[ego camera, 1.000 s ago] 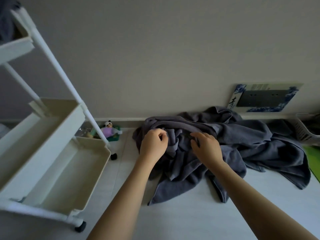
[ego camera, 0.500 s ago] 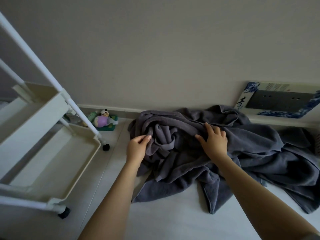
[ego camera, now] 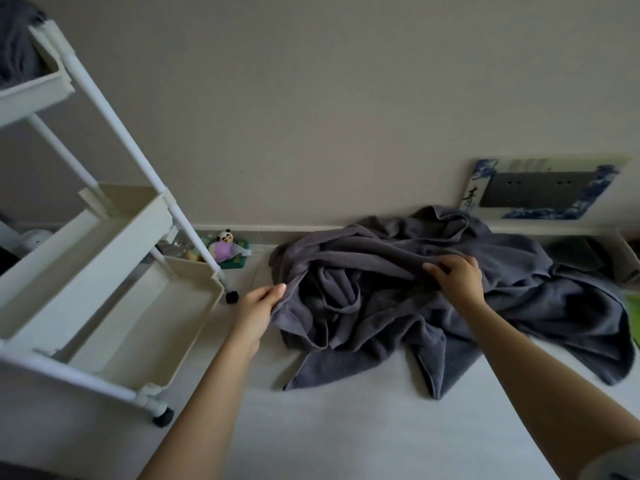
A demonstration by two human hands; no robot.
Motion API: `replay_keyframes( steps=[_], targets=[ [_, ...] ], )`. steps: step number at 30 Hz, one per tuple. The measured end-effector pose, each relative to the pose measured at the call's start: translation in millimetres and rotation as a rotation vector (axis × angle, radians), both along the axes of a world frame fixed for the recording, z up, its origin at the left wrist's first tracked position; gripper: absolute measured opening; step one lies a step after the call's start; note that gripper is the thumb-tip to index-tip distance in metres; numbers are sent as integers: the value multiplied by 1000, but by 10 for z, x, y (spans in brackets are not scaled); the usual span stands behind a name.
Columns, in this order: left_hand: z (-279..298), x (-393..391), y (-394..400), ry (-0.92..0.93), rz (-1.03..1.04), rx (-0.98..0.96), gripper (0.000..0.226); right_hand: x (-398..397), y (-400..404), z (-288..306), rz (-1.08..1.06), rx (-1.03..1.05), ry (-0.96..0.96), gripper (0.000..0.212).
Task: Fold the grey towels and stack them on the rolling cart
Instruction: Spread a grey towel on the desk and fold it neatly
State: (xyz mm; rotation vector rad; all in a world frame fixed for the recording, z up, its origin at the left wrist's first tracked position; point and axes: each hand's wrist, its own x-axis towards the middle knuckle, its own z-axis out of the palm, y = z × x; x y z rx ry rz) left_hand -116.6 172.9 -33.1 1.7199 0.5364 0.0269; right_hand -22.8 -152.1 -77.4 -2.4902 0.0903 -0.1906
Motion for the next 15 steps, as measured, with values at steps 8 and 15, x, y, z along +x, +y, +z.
replay_keyframes(
  steps=[8,15],
  targets=[
    [-2,-539,-64,-45,-153,106,20,-1192,-416,228,-216,149,-116,23],
    [-36,-787,-124,-35,-1,-9,34,-1906,-811,331,-508,343,-210,27]
  ],
)
